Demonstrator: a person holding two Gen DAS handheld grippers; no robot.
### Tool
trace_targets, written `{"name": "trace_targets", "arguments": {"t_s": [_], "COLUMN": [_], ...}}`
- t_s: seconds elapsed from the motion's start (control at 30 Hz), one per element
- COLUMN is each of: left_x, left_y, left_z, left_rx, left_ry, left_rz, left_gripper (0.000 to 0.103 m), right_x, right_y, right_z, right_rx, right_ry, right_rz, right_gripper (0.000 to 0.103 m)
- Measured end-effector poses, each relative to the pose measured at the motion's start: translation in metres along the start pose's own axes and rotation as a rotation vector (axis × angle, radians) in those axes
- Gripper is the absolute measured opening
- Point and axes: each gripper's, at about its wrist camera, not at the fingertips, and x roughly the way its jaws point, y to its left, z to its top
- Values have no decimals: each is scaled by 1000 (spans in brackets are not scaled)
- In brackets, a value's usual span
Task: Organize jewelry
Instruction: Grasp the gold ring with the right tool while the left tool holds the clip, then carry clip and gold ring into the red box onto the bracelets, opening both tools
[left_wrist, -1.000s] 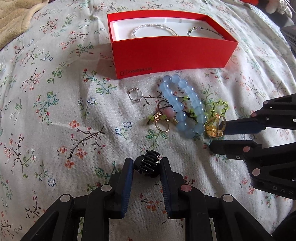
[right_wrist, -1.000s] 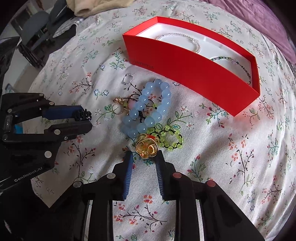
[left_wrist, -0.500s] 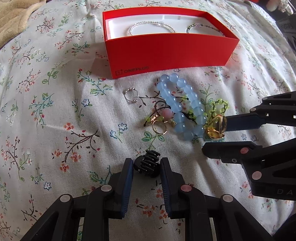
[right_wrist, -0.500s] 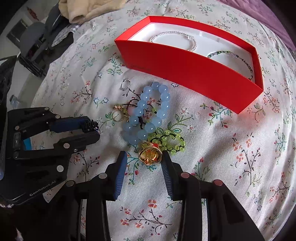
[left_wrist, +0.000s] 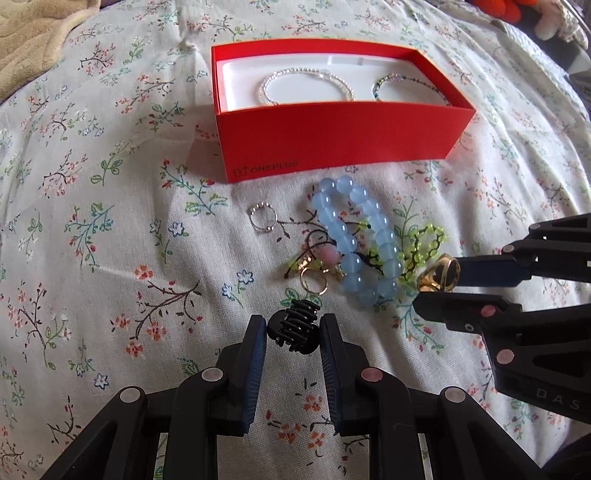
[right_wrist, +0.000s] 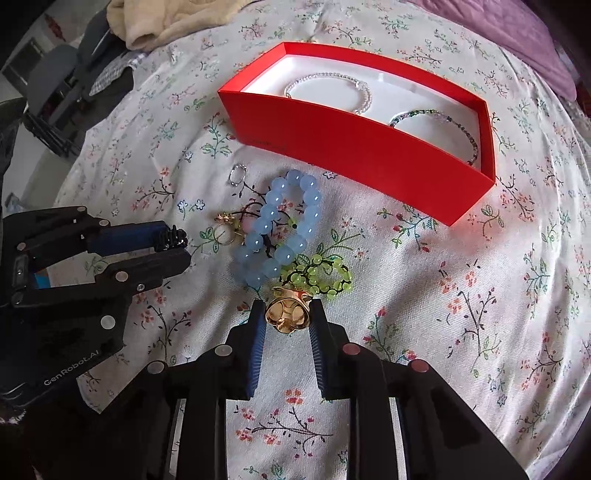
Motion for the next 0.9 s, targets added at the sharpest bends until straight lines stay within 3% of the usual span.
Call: {"name": "trace_targets", "arguments": {"t_s": [0.43, 0.9], "left_x": [-19, -16], "left_y": [7, 13], "left_z": [29, 78], "left_rx": [-86, -195], "left_ry": [-91, -221], "left_rz": [-11, -62], "left_gripper": [23, 23], "right_x": [-48, -65], "right_y": [-12, -63], "right_z": [11, 47], "right_rx": [54, 187], "right_ry": [-107, -219], "right_rz": [39, 8], "right_gripper": [25, 25]}}
